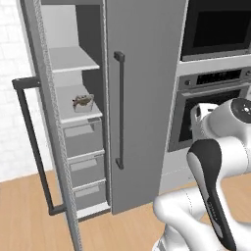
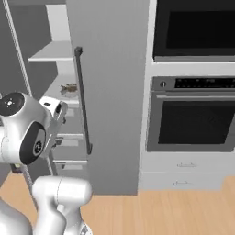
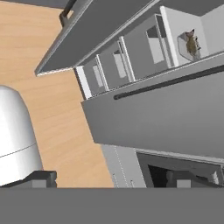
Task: Take the meat container that has the fish and place it on the second highest rack of the freezer. Then take the vegetable container that has the sweet potato and lemon and place it on the highest rack of the freezer.
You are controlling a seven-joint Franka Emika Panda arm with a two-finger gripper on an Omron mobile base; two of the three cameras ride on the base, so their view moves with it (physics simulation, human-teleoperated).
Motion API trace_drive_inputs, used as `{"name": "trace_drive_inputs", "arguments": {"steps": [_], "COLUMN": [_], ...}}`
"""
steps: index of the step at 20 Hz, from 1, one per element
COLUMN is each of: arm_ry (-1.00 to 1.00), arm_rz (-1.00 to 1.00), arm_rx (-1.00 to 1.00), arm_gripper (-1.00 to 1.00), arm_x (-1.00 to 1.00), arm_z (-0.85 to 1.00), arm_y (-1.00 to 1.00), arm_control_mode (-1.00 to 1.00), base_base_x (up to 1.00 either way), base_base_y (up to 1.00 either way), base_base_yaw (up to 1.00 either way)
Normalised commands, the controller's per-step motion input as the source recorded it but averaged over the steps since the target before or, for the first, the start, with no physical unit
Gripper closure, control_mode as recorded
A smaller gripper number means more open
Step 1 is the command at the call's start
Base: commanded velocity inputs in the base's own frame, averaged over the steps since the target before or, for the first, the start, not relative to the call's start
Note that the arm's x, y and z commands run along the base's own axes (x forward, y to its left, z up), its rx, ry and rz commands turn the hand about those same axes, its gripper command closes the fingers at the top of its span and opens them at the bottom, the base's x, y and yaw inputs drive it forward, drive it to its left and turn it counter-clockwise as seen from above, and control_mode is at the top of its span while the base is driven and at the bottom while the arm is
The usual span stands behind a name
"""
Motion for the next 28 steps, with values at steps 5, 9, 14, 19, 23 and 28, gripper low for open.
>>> {"name": "trace_drive_inputs", "arguments": {"steps": [5,9,14,19,23,28], "arm_ry": [0.00,0.00,0.00,0.00,0.00,0.00], "arm_rz": [0.00,0.00,0.00,0.00,0.00,0.00], "arm_rx": [0.00,0.00,0.00,0.00,0.00,0.00], "arm_gripper": [-1.00,-1.00,-1.00,-1.00,-1.00,-1.00], "arm_x": [0.00,0.00,0.00,0.00,0.00,0.00], "arm_z": [0.00,0.00,0.00,0.00,0.00,0.00], "arm_y": [0.00,0.00,0.00,0.00,0.00,0.00], "arm_control_mode": [1.00,1.00,1.00,1.00,1.00,1.00], "base_base_x": [0.67,0.97,0.32,0.36,0.12,-0.26], "base_base_y": [-1.00,-1.00,-1.00,-1.00,-1.00,-1.00], "base_base_yaw": [-0.08,0.03,0.22,0.38,0.31,0.06]}}
